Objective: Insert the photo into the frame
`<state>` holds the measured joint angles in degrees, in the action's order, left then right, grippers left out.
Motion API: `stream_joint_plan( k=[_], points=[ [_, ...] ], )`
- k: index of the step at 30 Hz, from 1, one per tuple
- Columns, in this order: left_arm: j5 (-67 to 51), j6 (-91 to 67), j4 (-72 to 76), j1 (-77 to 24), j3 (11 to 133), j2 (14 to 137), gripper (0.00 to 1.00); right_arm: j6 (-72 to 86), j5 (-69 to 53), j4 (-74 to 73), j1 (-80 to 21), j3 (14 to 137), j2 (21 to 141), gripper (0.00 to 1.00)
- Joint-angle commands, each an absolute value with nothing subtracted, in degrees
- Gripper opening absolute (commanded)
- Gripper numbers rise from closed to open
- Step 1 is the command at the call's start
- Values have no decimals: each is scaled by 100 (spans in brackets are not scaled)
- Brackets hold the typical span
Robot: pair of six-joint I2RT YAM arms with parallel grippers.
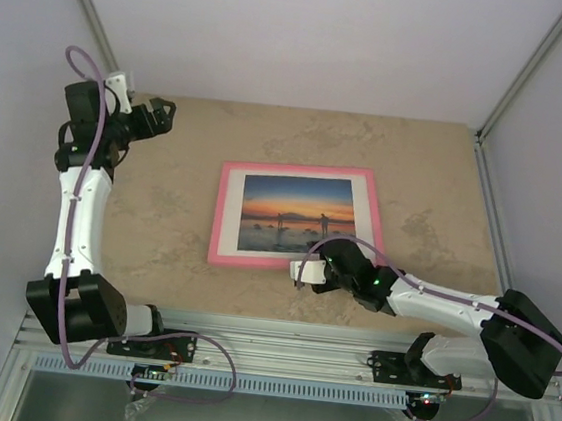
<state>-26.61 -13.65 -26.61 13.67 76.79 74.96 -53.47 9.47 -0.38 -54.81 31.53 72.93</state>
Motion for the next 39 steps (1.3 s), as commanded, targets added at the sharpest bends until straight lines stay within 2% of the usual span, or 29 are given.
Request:
stream_joint_plan(
  k=[1, 7, 15, 19, 22, 30, 39],
  points=[
    [-2852, -1228, -2446, 1393, 7636, 7621, 99, -5171, 624, 514, -5520, 3001, 7376, 80],
    [-2764, -900, -2547, 1141, 7623, 7820, 99, -4991, 15, -259, -5520, 3165, 7462, 97],
    [-2197, 63, -3028, 165, 7781, 8379, 99, -4294, -1560, -2001, -5076, 4026, 7172, 98],
    [-1918, 600, -3348, -327, 7745, 8726, 99, -4101, -2484, -2630, -4152, 4461, 7145, 98],
    [-1856, 813, -3604, -521, 7738, 9009, 99, -4080, -2746, -2946, -3390, 4728, 7234, 98],
    [-1641, 1087, -3754, -528, 7329, 9181, 99, -4375, -3789, -3776, -1311, 5269, 7769, 98],
    [-1782, 1271, -3733, -218, 6783, 8679, 99, -4373, -5001, -4241, 835, 5676, 8047, 98]
  ],
)
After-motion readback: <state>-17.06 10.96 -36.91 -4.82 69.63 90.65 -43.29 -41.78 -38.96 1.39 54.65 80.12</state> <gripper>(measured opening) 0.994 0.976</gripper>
